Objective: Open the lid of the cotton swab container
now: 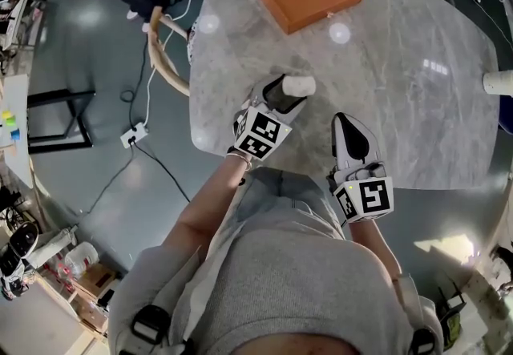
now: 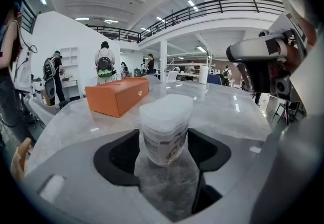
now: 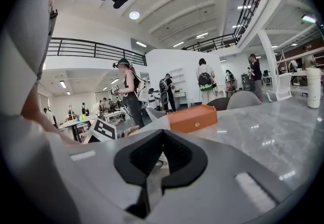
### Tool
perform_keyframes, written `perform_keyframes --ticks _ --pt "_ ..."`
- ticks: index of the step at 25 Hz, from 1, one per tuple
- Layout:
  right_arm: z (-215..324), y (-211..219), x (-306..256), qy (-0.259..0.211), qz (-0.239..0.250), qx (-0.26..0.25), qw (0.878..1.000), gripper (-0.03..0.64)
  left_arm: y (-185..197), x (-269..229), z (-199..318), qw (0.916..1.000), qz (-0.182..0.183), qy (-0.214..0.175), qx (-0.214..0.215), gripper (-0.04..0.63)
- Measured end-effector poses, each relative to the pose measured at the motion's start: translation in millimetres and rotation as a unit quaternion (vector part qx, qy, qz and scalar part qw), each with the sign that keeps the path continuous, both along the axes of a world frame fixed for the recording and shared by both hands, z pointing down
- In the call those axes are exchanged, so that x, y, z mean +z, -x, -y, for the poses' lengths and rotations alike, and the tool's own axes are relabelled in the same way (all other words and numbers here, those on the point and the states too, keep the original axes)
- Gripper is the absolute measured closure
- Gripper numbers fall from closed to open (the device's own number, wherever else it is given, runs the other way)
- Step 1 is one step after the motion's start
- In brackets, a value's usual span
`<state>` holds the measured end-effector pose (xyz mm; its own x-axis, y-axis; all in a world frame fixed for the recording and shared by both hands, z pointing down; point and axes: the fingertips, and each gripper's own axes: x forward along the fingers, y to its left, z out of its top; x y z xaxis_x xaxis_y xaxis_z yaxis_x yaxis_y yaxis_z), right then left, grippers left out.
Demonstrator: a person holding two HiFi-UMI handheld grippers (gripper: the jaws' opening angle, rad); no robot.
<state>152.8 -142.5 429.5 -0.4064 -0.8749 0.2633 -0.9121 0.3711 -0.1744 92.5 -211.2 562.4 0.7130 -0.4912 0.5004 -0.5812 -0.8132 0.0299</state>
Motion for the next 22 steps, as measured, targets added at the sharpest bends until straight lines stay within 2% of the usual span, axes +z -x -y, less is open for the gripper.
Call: perform_keyframes --ticks 7,11,16,22 --pt "1.2 -0.1 1.1 0.002 0.001 -0.001 1.000 0.620 -3.6 1.7 2.8 1.0000 0.004 0.000 0.007 0.301" --pt "1.0 1.4 2.0 0.003 0.002 -0.003 1.000 0.620 -5.8 5.8 -0.9 0.9995 0.022 0.001 0.022 0.301" --pt "0.7 5.0 1.9 0.006 0.002 -0.006 1.000 0.620 -6.1 8.3 0.0 0.9991 0.037 -0.002 0.019 0.311" --pt "-1.8 8.2 2.6 0.008 0.001 -0.006 1.000 0.620 -6.4 9.0 0.0 0.9990 0.037 -0.003 0.023 0.316"
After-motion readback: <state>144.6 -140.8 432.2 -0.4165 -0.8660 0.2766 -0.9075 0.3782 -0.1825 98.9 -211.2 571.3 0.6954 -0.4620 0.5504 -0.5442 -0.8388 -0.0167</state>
